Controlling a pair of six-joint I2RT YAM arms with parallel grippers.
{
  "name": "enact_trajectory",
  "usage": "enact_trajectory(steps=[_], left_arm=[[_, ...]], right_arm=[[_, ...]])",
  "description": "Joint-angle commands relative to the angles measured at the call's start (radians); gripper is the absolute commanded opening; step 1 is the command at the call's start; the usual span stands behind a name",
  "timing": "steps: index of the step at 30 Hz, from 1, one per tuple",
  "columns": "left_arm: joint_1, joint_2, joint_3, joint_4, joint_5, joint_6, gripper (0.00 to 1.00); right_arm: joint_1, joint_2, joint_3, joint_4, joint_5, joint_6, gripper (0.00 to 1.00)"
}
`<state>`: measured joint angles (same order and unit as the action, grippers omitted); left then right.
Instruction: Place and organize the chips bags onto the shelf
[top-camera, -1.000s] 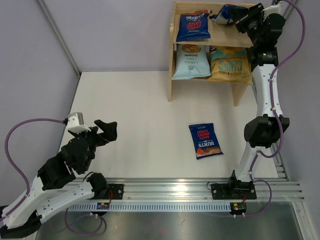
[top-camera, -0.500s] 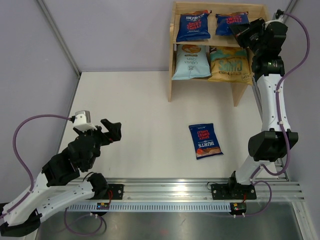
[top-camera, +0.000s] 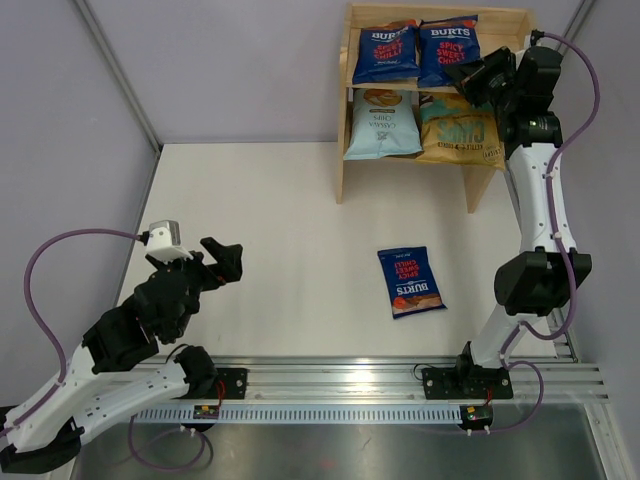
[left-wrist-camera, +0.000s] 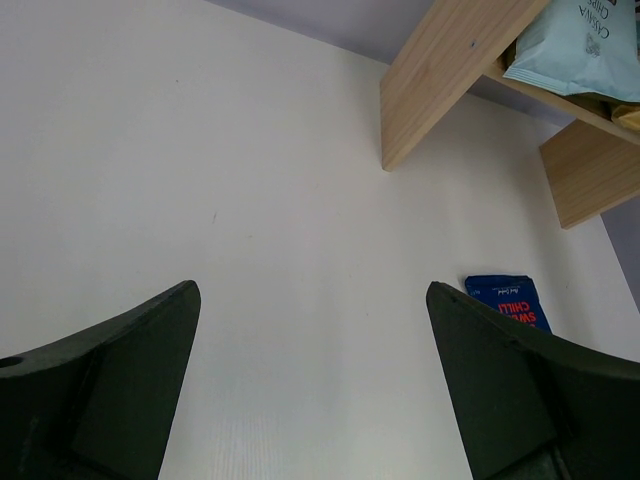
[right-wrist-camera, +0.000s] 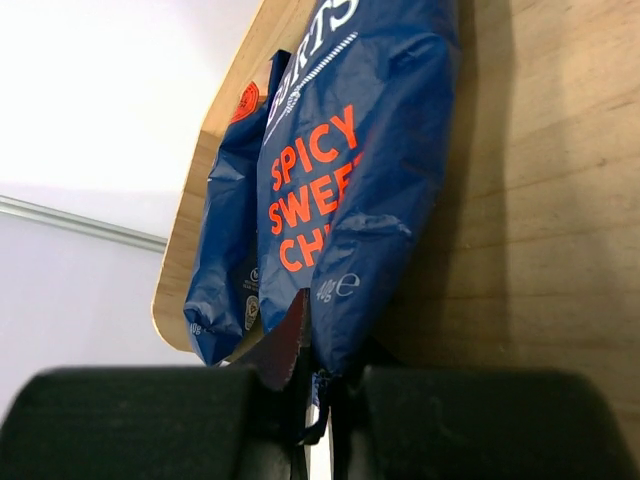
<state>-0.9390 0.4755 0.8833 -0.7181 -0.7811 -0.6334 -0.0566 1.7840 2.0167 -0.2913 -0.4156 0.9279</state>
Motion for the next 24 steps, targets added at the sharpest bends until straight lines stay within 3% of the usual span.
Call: enact_trajectory(steps=[1, 7, 17, 20, 24], left_arm=[[0.002, 0.012, 0.033, 0.022, 0.014, -0.003, 0.99], [0.002, 0.012, 0.031, 0.023, 0.013, -0.003, 0.99], [0.002, 0.009, 0.014, 0.020, 0.006, -0.003, 0.99], [0.003, 0.011, 0.008, 0.032, 0.011, -0.003, 0.99], [0.002, 0.023, 0.008, 0.035, 0.016, -0.005, 0.99]], right_arm=[[0.023, 0.018, 0.047, -0.037, -0.032, 0.003, 0.00], [0.050, 0.012, 0.042, -0.023, 0.060, 0.025, 0.00], [0.090, 0.120, 0.254, -0.177, 0.014, -0.063, 0.00], [0.090, 0.178, 0.384, -0.309, 0.011, -0.122, 0.00], [0.081, 0.149, 0.358, -0.299, 0.032, -0.146, 0.02]])
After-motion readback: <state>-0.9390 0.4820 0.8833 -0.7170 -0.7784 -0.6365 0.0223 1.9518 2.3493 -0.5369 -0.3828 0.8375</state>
